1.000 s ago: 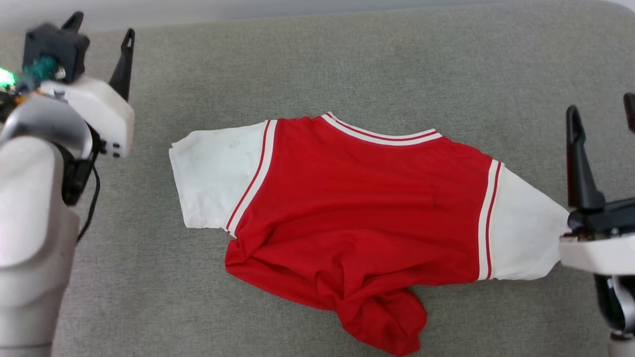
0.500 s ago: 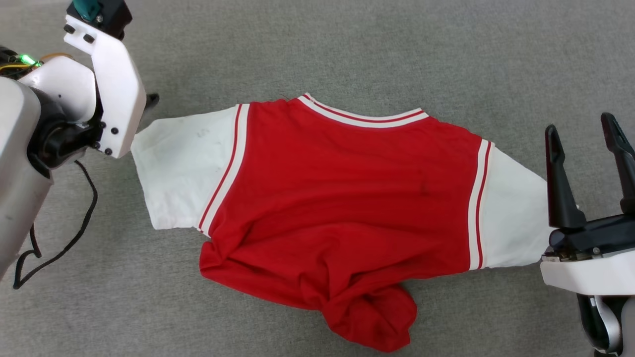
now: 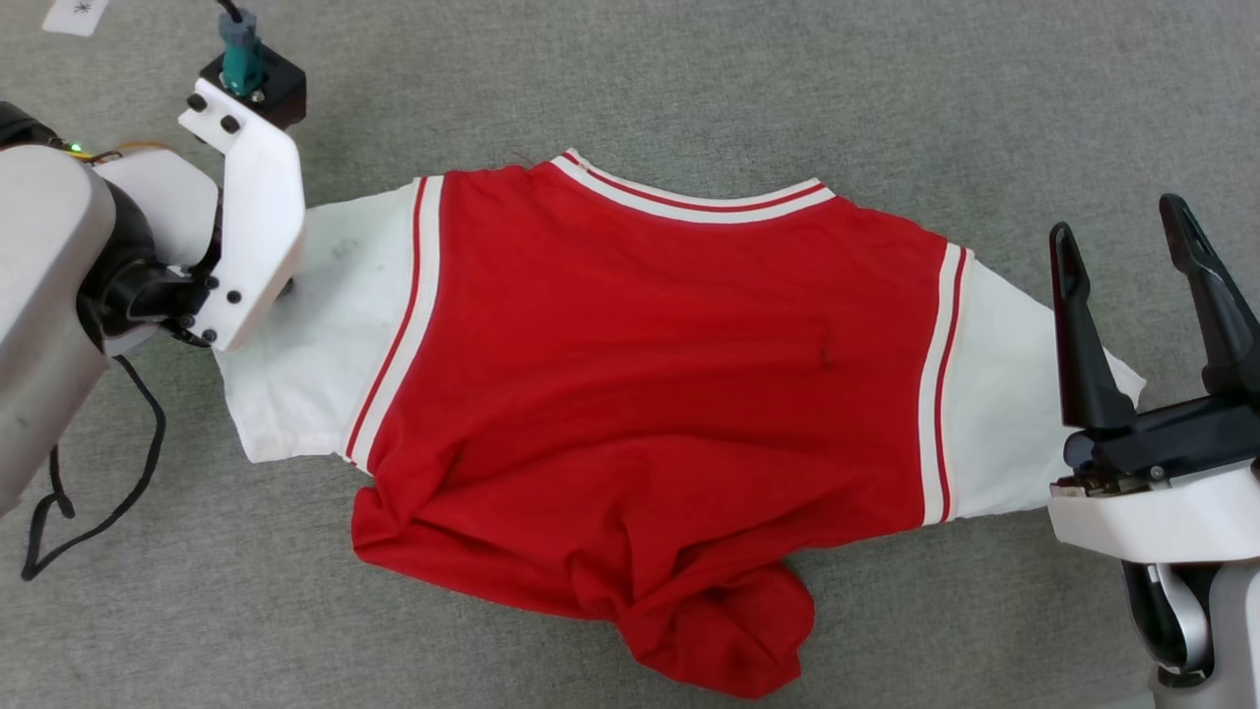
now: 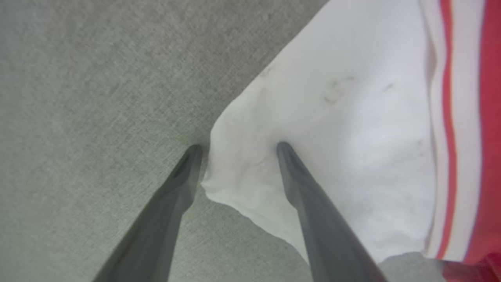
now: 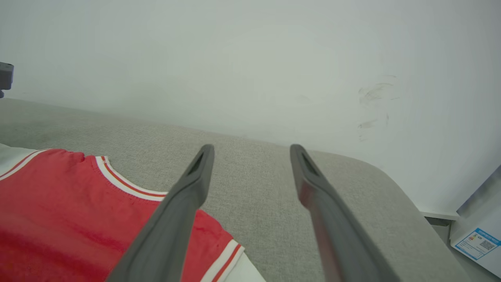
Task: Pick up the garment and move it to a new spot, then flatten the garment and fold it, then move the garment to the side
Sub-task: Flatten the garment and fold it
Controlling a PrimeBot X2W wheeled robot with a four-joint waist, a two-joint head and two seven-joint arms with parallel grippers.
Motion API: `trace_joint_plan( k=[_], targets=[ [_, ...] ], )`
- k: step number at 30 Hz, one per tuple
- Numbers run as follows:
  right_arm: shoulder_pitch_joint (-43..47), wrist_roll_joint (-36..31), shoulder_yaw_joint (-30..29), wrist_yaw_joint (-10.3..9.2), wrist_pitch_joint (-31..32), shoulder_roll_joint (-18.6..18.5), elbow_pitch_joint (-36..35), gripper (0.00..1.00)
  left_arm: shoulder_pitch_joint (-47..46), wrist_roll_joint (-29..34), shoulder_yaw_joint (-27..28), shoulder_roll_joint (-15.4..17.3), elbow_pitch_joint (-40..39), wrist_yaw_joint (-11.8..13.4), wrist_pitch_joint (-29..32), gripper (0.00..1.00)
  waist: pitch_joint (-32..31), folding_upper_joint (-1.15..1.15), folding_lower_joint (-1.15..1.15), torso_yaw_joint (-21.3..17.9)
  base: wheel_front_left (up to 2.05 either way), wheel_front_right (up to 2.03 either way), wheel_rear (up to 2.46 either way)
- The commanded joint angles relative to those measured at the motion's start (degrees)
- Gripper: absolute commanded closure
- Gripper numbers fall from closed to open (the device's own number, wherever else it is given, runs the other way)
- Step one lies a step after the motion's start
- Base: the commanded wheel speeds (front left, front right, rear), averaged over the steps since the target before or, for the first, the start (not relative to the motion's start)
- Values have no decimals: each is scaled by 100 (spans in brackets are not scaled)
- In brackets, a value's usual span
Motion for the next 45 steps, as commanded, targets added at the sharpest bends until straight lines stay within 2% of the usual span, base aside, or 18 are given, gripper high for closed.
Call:
trace_joint_plan(
  k=[1,2,3,4,10,12,17,20,22,27,31,33,36,41,45],
  targets=[
    [-100,12,6,-6,-37,4,19,0,119,-31,-190,20,124,2,-6,0,29,0,0,-21,0,0,0],
    [-108,16,4,-6,-44,3,43,0,150,-76,-270,25,169,3,-26,0,39,0,0,-22,0,0,0],
    [-121,19,-3,-6,-55,-3,70,0,161,-98,-349,34,196,2,-46,44,44,0,0,-20,0,0,0],
    [-135,27,-14,-6,-59,-10,92,0,152,-127,-415,45,223,3,-82,100,44,0,0,-16,0,0,0],
    [-343,39,-141,-6,0,-251,169,0,-37,-347,-651,136,156,2,-468,100,-144,0,0,92,0,0,0],
    [-466,40,-191,-6,136,-466,163,0,-127,-418,-725,206,46,2,-621,100,-255,0,0,143,0,0,0],
    [-852,182,-42,-6,885,-1292,129,0,-253,-582,-890,359,-247,2,-1054,100,-512,0,0,269,0,0,0],
    [-1093,448,180,-6,1671,-1878,175,0,-277,-640,-994,418,-405,1,-1268,100,-611,0,0,360,0,0,0],
    [-1179,786,429,-6,2419,-2329,263,0,-276,-685,-1066,436,-507,1,-1389,100,-654,0,0,425,0,0,0],
    [-1406,2133,1016,-6,4306,-3438,451,0,-317,-721,-1224,436,-703,1,-1588,100,-653,0,0,577,0,0,0],
    [-1536,3264,1295,-6,5575,-4038,721,0,-390,-704,-1321,391,-793,1,-1689,100,-583,0,0,673,0,0,0],
    [-1556,3689,1410,-6,6041,-4123,925,0,-452,-703,-1365,365,-820,1,-1734,100,-532,0,0,715,0,0,0],
    [-1594,3973,1564,-6,6539,-4220,1222,0,-555,-705,-1415,318,-844,1,-1783,100,-437,0,0,775,0,0,0],
    [-1670,4083,1868,-6,6805,-3915,1753,0,-706,-726,-1501,314,-854,1,-1797,100,-303,0,0,833,0,0,0],
    [-1643,4078,2233,-4,6835,-3523,2247,0,-775,-762,-1561,330,-826,1,-1826,100,-232,0,0,821,0,0,0]
  ],
)
